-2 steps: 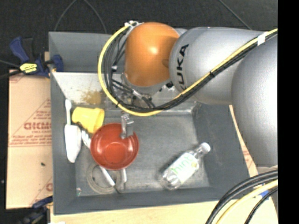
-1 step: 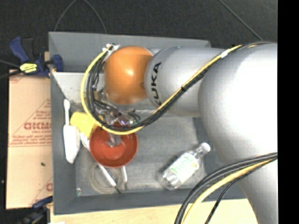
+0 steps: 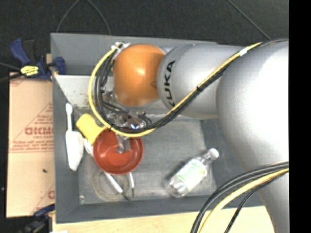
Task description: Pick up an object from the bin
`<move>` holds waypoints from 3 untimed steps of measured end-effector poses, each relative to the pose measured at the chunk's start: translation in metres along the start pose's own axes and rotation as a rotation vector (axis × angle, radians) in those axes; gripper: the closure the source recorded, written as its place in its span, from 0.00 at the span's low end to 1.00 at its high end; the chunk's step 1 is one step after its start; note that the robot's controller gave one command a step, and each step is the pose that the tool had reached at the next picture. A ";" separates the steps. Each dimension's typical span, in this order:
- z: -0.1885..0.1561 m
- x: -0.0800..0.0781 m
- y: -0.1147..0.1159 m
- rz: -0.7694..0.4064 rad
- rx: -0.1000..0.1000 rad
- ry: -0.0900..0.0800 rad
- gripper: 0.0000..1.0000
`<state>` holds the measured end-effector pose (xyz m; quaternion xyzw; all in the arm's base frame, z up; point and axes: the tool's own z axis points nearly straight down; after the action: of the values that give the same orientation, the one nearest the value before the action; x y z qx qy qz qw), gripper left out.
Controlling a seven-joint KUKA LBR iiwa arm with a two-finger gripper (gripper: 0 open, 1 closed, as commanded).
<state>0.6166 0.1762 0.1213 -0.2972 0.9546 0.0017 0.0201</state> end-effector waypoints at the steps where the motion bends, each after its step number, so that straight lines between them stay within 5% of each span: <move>1: 0.030 -0.031 0.012 -0.220 0.018 -0.067 0.00; 2: -0.021 -0.003 -0.004 -0.199 0.015 -0.040 0.00; 3: 0.000 -0.014 -0.001 -0.190 0.016 -0.062 0.00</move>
Offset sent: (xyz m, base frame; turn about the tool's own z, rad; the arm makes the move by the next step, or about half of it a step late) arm 0.0169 0.0003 -0.0314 0.3086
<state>0.6287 0.1839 0.1221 -0.3862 0.9210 0.0016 0.0520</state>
